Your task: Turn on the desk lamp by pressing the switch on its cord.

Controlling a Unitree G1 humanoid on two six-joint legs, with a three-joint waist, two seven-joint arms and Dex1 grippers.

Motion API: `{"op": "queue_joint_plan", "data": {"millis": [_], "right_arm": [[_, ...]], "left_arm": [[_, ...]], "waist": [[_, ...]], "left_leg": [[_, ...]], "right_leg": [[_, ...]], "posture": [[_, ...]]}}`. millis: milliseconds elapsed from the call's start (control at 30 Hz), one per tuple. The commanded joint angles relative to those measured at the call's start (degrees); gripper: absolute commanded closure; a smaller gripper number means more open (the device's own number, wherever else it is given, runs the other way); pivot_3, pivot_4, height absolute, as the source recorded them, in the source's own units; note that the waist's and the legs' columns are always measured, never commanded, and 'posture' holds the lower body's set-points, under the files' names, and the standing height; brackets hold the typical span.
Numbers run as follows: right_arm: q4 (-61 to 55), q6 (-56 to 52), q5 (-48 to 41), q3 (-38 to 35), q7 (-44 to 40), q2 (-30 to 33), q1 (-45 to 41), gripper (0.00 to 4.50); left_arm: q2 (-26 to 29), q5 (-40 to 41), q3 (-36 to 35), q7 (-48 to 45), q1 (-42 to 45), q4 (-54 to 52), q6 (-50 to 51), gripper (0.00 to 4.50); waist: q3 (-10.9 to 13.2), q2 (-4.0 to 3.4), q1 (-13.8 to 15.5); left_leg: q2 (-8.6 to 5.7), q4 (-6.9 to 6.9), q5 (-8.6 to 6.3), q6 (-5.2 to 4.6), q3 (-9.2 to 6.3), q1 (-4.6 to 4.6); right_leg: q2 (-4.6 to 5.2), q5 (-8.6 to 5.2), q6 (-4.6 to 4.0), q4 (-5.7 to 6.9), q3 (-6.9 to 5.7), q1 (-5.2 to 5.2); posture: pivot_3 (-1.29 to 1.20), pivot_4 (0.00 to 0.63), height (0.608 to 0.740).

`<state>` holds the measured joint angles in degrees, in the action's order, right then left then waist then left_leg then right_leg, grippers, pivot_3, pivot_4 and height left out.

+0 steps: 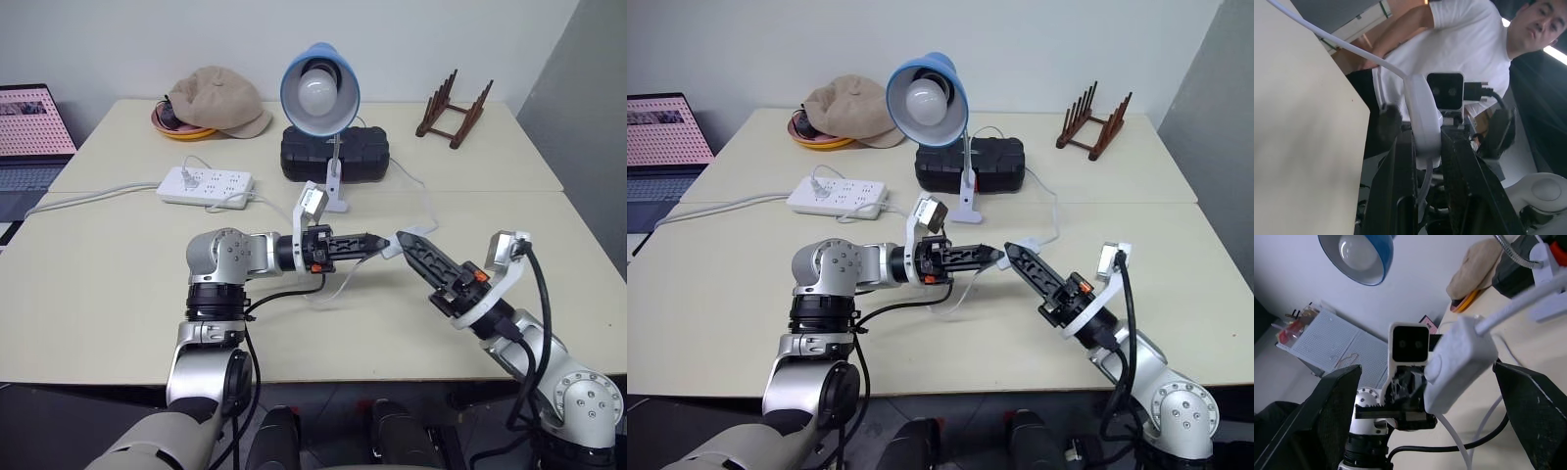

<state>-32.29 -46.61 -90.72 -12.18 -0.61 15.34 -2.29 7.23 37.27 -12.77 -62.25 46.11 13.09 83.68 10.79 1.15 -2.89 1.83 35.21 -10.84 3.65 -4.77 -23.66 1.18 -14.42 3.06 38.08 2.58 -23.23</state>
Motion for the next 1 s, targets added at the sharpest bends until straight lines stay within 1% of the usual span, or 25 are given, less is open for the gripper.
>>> {"op": "queue_joint_plan", "data": {"millis": [33, 200, 367, 467, 533, 567, 733, 833, 933, 1000], "right_arm": [[-0.8, 2.2, 1.1, 1.2, 0.5, 0.8, -1.3, 0.00], [-0.1, 5.1, 0.8, 0.9, 2.0, 0.6, -2.2, 0.00], [-0.4, 6.0, -0.2, 1.0, 1.8, 1.8, -1.6, 0.00], [-0.7, 6.1, -0.2, 1.6, 1.4, 2.5, -1.2, 0.46], [-0.9, 5.9, 0.0, 2.0, 1.1, 2.9, -1.0, 0.97], [-1.0, 5.8, 0.2, 2.4, 0.8, 3.2, -0.8, 1.12], [-1.8, 5.9, 0.5, 3.1, 0.3, 4.1, 0.3, 2.52], [-1.9, 6.2, 0.5, 3.3, 0.1, 4.4, 0.6, 3.26], [-1.8, 6.7, 0.6, 3.4, 0.1, 4.7, 0.7, 3.78], [-1.9, 6.8, 0.8, 3.5, -0.2, 5.3, 0.9, 3.93]], "left_arm": [[-1.5, 4.4, -2.5, 4.3, -0.4, -3.6, 1.9, 4.14], [-0.9, 7.7, -2.7, 6.8, -1.4, -4.8, 3.2, 4.14], [-0.1, 9.7, -2.3, 8.4, -1.4, -4.1, 2.8, 4.14], [0.1, 10.6, -2.0, 9.1, -1.2, -3.6, 2.5, 4.14], [0.3, 11.0, -1.7, 9.3, -1.1, -3.4, 2.2, 4.14], [0.4, 11.3, -1.6, 9.5, -1.0, -3.2, 2.1, 4.14], [0.7, 12.4, -1.2, 10.3, -1.0, -2.9, 1.6, 4.14], [0.7, 12.7, -1.1, 10.6, -1.0, -2.9, 1.4, 4.14], [0.8, 13.2, -0.9, 10.9, -1.1, -2.8, 1.1, 4.14], [0.9, 13.6, -0.8, 11.2, -1.2, -2.8, 0.9, 4.14]], "waist": [[0.0, 0.00, 0.0], [0.0, 0.00, 0.0], [0.0, 0.00, 0.1], [0.0, 0.00, 0.1], [0.0, 0.00, 0.1], [0.0, 0.00, 0.1], [0.0, 0.00, 0.2], [0.0, 0.00, 0.2], [0.0, 0.00, 0.2], [0.0, 0.00, 0.2]], "left_leg": [[0.00, 0.00, 0.00, 0.00, 0.01, 0.00], [0.00, -0.03, 0.00, 0.00, 0.01, -0.01], [0.00, -0.03, 0.00, 0.00, 0.02, -0.04], [0.00, -0.03, 0.00, 0.00, 0.02, -0.03], [0.00, -0.03, 0.00, 0.00, 0.02, -0.03], [0.00, -0.03, 0.00, 0.00, 0.02, -0.03], [0.00, -0.03, 0.00, 0.00, 0.03, -0.06], [0.00, -0.03, 0.00, 0.00, 0.03, -0.06], [0.00, -0.03, 0.00, 0.00, 0.03, -0.06], [0.00, -0.03, 0.00, 0.00, 0.03, -0.07]], "right_leg": [[0.00, 0.00, 0.00, 0.00, 0.01, 0.00], [-0.01, 0.00, 0.01, -0.05, 0.01, -0.01], [-0.01, 0.00, 0.01, -0.07, 0.01, -0.01], [-0.01, 0.00, 0.01, -0.07, 0.01, -0.01], [-0.01, 0.00, 0.00, -0.06, 0.01, -0.01], [-0.01, 0.00, 0.00, -0.07, 0.01, -0.01], [-0.01, 0.00, 0.00, -0.12, 0.01, -0.01], [-0.01, -0.01, 0.00, -0.12, 0.01, -0.02], [-0.01, -0.01, -0.01, -0.12, 0.01, -0.03], [-0.01, -0.01, -0.01, -0.13, 0.01, -0.03]], "posture": [[0.00, 0.150, 0.740], [0.00, 0.150, 0.740], [0.00, 0.150, 0.740], [0.00, 0.150, 0.740], [0.00, 0.150, 0.740], [0.00, 0.150, 0.740], [0.00, 0.150, 0.740], [0.00, 0.150, 0.740], [0.00, 0.150, 0.740], [0.00, 0.150, 0.740]]}}
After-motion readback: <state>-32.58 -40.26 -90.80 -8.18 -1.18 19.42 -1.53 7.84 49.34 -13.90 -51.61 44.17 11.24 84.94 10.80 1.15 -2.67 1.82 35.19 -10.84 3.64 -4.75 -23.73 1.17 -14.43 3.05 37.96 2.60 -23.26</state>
